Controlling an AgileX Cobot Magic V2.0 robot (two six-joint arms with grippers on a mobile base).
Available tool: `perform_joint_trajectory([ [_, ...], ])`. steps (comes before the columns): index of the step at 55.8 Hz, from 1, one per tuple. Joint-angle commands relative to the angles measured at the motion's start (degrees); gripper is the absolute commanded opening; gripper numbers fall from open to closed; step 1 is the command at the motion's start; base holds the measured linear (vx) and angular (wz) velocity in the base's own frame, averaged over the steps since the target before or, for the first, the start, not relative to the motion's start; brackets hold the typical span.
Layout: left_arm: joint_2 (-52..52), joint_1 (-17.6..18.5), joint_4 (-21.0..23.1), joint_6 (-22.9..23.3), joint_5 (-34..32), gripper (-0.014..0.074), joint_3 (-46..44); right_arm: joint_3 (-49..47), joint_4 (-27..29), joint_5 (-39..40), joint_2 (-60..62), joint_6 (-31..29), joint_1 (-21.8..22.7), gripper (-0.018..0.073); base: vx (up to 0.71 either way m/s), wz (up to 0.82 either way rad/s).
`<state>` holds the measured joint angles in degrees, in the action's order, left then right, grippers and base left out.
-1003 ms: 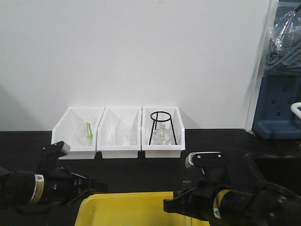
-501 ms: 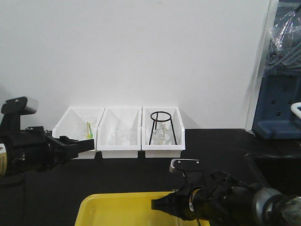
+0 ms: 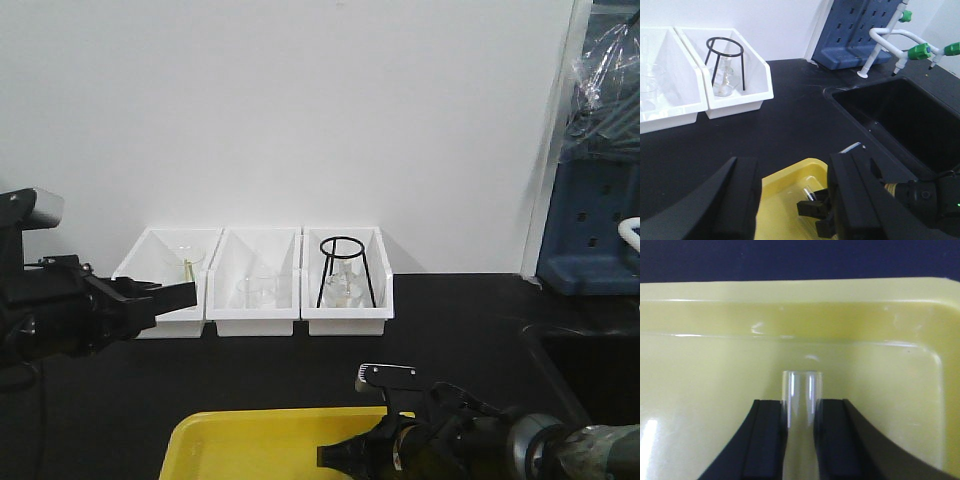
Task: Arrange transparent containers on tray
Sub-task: 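Open both grippers to lay the tubes in the tray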
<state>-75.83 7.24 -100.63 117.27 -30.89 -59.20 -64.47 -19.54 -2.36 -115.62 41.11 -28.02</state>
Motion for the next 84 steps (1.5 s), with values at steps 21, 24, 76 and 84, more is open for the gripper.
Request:
perform_joint_trajectory([
  [21, 2.0, 0.1, 0.7, 0.1, -1.6, 0.0443, -1.7, -1.3, -0.3, 2.4, 2.4, -0.3, 0.0, 0.0503, 0.00, 0.00],
  [24, 2.0, 0.1, 0.7, 0.1, -1.6, 0.0443, -1.7, -1.3, -0.3, 2.4, 2.5, -0.3, 0.0, 0.0505, 0.00, 0.00],
  [76, 9.5, 0.2, -4.4, -3.4, -10.3, -0.0001, 9.4, 9.8, 3.2, -17.5, 52.8, -22.0, -0.1, -0.0011, 0.00, 0.00],
  [84, 16.9, 0.2, -4.4, -4.6, -9.7, -0.0001, 17.9, 19.9, 4.6, -11.1, 62.1, -22.0, -0.1, -0.0011, 0.00, 0.00],
])
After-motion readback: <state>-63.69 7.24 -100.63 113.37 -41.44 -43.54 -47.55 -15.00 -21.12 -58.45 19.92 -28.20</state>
